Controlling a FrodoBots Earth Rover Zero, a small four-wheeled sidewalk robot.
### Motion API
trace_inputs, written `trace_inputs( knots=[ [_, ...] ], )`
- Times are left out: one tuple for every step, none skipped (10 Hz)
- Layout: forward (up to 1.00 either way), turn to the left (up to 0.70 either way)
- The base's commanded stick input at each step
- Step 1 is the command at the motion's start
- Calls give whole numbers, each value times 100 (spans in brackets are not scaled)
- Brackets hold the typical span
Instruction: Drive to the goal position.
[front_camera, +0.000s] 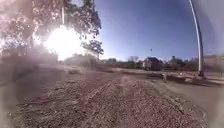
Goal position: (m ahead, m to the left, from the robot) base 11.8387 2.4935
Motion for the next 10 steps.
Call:
trace_inputs(
  knots=[
    [50, 0],
    [50, 0],
    [50, 0],
    [50, 0],
    [50, 0],
    [50, 0],
    [50, 0],
    [50, 0],
    [50, 0],
    [50, 0]
  ],
)
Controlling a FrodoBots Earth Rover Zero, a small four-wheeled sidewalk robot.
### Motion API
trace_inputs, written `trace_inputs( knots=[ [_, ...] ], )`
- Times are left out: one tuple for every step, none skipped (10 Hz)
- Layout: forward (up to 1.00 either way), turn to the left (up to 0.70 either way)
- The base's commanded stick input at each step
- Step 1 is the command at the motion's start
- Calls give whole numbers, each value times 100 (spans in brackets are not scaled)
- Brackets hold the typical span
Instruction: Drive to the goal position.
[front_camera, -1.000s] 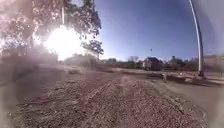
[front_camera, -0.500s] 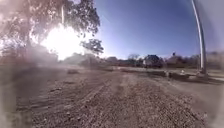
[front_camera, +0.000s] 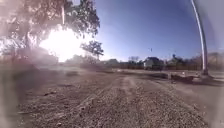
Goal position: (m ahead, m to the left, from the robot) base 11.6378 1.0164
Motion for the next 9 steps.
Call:
trace_inputs(
  knots=[
    [50, 0],
    [50, 0],
    [50, 0],
    [50, 0],
    [50, 0],
    [50, 0],
    [50, 0],
    [50, -21],
    [50, -50]
  ],
)
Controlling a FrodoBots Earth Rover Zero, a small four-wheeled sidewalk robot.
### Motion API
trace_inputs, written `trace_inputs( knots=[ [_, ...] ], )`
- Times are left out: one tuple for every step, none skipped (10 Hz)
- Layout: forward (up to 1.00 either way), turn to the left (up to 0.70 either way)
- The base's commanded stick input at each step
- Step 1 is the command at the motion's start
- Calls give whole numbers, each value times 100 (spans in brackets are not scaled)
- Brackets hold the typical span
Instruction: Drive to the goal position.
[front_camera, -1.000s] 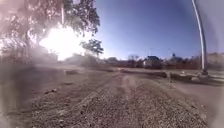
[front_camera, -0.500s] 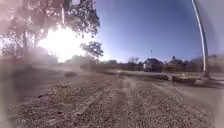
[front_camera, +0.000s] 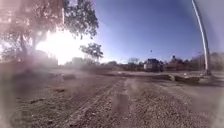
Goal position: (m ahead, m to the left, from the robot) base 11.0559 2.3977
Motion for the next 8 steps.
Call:
trace_inputs(
  knots=[
    [50, -50],
    [50, -36],
    [50, 0],
    [50, 0],
    [50, 0],
    [50, 0],
    [50, 0],
    [50, 0]
  ],
)
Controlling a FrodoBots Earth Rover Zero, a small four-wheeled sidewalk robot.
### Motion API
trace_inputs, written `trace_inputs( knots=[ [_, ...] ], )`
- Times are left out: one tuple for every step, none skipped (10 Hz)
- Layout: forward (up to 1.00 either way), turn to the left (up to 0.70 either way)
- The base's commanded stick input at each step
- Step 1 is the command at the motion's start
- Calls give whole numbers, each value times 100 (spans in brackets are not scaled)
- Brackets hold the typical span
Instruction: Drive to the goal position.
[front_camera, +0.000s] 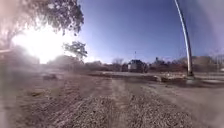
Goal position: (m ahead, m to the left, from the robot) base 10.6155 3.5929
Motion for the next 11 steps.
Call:
trace_inputs(
  knots=[
    [50, 0],
    [50, 0],
    [50, 0],
    [50, 0],
    [50, 0],
    [50, 0],
    [50, 0],
    [50, 0],
    [50, 0],
    [50, 0],
    [50, 0]
  ],
)
